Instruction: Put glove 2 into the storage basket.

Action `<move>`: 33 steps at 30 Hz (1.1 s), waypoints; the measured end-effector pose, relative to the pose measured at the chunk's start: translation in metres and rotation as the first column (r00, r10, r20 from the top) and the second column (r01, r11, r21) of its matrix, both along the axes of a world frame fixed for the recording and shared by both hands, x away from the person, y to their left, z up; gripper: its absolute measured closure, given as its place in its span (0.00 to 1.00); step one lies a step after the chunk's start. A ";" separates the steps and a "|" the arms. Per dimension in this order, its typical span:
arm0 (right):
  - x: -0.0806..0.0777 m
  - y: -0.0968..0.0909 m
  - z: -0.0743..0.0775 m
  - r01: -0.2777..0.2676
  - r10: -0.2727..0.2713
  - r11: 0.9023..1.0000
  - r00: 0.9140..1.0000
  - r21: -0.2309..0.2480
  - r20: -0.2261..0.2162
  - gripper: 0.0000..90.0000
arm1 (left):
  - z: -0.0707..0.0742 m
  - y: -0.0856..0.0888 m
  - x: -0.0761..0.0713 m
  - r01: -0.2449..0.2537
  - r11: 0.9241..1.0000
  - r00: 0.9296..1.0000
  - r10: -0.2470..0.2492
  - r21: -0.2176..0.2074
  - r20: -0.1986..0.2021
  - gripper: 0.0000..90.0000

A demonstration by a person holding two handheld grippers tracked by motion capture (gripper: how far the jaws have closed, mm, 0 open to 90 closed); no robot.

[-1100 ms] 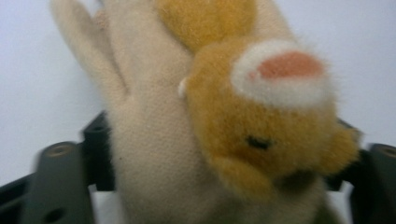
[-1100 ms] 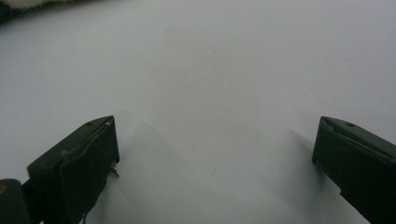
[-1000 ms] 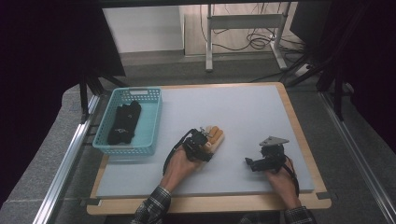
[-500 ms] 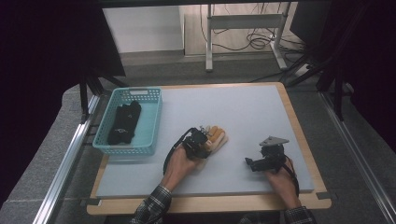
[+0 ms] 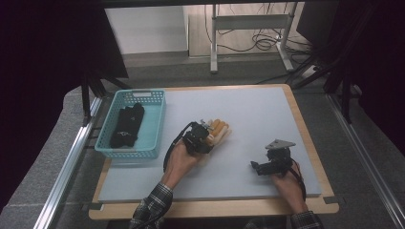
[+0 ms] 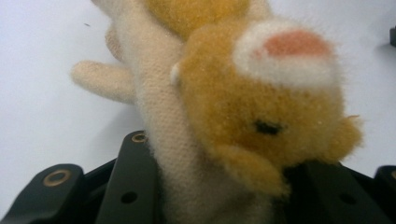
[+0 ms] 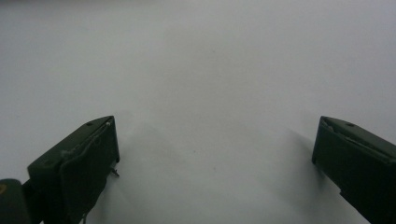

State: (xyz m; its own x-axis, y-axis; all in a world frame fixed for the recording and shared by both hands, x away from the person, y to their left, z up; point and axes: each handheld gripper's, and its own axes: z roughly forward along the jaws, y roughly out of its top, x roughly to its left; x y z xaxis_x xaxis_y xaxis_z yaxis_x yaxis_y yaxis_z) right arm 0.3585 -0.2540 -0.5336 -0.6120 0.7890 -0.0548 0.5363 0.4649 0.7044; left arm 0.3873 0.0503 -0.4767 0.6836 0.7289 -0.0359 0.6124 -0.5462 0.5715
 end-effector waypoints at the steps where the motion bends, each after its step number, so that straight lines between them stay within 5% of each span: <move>1: 0.000 0.000 0.000 0.000 0.000 1.000 1.000 0.000 0.000 0.00 | 0.002 0.001 0.001 -0.004 1.000 1.000 0.004 -0.002 0.001 0.69; 33: 0.000 0.000 0.000 -0.002 0.002 1.000 1.000 0.000 0.001 0.01 | 0.063 0.058 0.017 -0.120 0.993 0.991 0.119 0.004 0.063 0.68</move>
State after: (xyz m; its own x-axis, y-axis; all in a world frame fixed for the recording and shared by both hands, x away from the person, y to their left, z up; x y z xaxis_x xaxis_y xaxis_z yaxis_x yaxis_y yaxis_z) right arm 0.3585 -0.2541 -0.5336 -0.6137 0.7876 -0.0558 0.5343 0.4663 0.7050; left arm 0.4038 0.1085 -0.4138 0.5925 0.8055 0.0103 0.6367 -0.4761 0.6066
